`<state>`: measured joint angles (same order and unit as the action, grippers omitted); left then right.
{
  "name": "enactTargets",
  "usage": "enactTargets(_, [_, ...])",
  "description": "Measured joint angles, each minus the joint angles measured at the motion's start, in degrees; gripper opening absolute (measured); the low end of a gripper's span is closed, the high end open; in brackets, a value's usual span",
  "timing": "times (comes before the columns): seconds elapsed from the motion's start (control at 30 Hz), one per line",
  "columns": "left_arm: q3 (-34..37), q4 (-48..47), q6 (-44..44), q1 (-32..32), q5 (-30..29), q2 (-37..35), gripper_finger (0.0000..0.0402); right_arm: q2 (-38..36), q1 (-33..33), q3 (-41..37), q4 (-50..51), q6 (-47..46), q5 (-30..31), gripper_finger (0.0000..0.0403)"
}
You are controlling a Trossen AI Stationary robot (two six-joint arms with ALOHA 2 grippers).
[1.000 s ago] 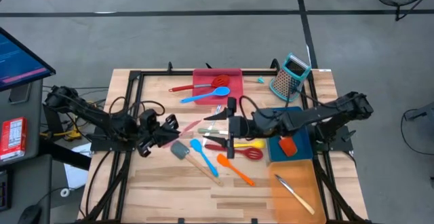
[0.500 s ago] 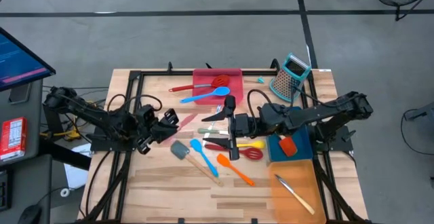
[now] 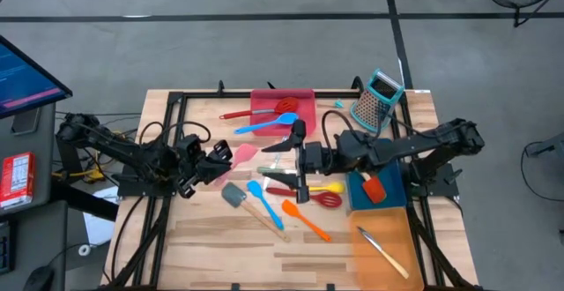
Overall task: Pick & Place Kitchen Items
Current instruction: Put the pink spatula into the blue bin
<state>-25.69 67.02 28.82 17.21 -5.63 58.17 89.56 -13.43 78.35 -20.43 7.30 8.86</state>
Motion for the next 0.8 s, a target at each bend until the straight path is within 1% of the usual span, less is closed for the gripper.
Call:
enactTargets(0.17, [-0.5, 0.1, -1.3, -1.1, -0.2, 1.3, 0.0002, 0.2, 2.9, 0.0, -1.7, -6.0, -0.8, 0.0254])
enactTargets(0.27, [-2.0, 0.0, -1.7, -2.6, -0.4, 4.1, 0.0001, 1.5, 4.8, 0.1, -4.0, -8.9, -4.6, 0.0254])
enactTargets(0.37, [-3.0, -0.3, -1.9, -4.6, -0.3, 7.4, 0.0001, 1.8, 5.1, -0.1, -5.1, -10.4, -8.0, 0.0254])
enactTargets(0.43, [-3.5, -0.3, -1.9, -6.2, -0.3, 9.2, 0.0001, 1.6, 4.7, 0.1, -4.4, -10.5, -7.1, 0.0253])
enactTargets(0.5, [-3.6, -0.1, -1.6, -7.6, 0.3, 10.2, 0.0001, 1.5, 4.2, 0.1, -3.2, -11.3, -4.0, 0.0239])
enactTargets(0.57, [-3.6, 0.0, -1.5, -8.3, 1.1, 10.7, 0.0001, 1.4, 4.0, 0.0, -2.9, -11.3, -2.5, 0.0201])
enactTargets(0.6, [-3.6, 0.1, -1.6, -8.6, 1.1, 10.7, 0.0001, 1.2, 4.1, 0.0, -2.9, -11.6, -2.3, 0.0172])
enactTargets(0.7, [-3.6, 0.5, -2.6, -9.4, 1.5, 9.9, 0.0001, 0.9, 4.7, 0.7, 0.3, -13.6, -2.1, 0.0048])
enactTargets(0.73, [-3.6, 0.6, -2.9, -9.7, 1.4, 9.5, 0.0001, 1.0, 4.8, 1.0, 1.9, -13.8, -2.3, 0.0025])
enactTargets(0.8, [-3.6, 0.9, -3.0, -10.2, 1.1, 8.7, 0.0001, 1.1, 4.8, 1.5, 3.8, -15.0, -2.4, 0.0014])
